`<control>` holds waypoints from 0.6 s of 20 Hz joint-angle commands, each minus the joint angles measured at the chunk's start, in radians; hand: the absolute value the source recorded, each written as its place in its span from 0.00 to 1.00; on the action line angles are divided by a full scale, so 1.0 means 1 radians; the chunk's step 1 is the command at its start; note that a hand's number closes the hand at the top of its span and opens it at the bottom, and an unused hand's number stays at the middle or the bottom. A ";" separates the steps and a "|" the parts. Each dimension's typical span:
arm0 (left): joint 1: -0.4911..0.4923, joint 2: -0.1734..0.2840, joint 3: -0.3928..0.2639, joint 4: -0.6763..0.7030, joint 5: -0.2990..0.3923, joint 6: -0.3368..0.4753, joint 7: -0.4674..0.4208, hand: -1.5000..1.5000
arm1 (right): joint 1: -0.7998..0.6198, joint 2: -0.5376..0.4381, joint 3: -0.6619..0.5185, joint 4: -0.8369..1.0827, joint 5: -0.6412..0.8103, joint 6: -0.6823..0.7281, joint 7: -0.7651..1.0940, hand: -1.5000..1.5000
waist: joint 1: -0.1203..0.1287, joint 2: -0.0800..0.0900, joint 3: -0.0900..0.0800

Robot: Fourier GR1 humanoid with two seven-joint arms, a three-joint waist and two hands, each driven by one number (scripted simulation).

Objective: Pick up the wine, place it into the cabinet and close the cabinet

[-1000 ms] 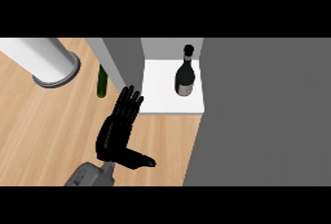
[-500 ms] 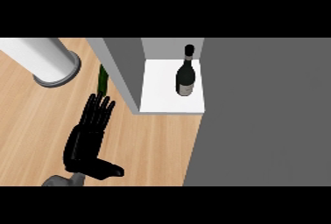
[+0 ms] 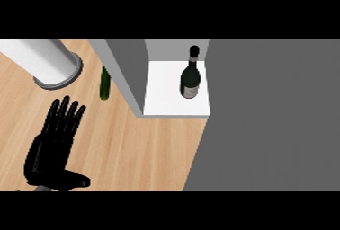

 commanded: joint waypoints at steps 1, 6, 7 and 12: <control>0.006 0.059 0.070 -0.016 0.037 -0.031 0.030 0.00 | 0.003 0.014 0.060 -0.226 0.004 -0.009 0.104 1.00 | -0.005 0.000 0.000; 0.014 0.091 0.114 0.031 0.062 -0.100 0.023 0.00 | -0.097 0.090 0.155 -0.177 0.061 -0.021 0.191 1.00 | 0.003 0.003 -0.003; 0.060 0.096 0.107 -0.037 0.081 -0.101 0.042 0.00 | -0.098 0.084 0.134 -0.187 0.031 -0.017 0.198 1.00 | 0.012 0.001 -0.001; 0.029 0.154 0.170 0.025 0.126 -0.172 0.063 0.00 | -0.137 0.155 0.174 -0.134 0.034 -0.024 0.175 1.00 | 0.006 0.001 -0.002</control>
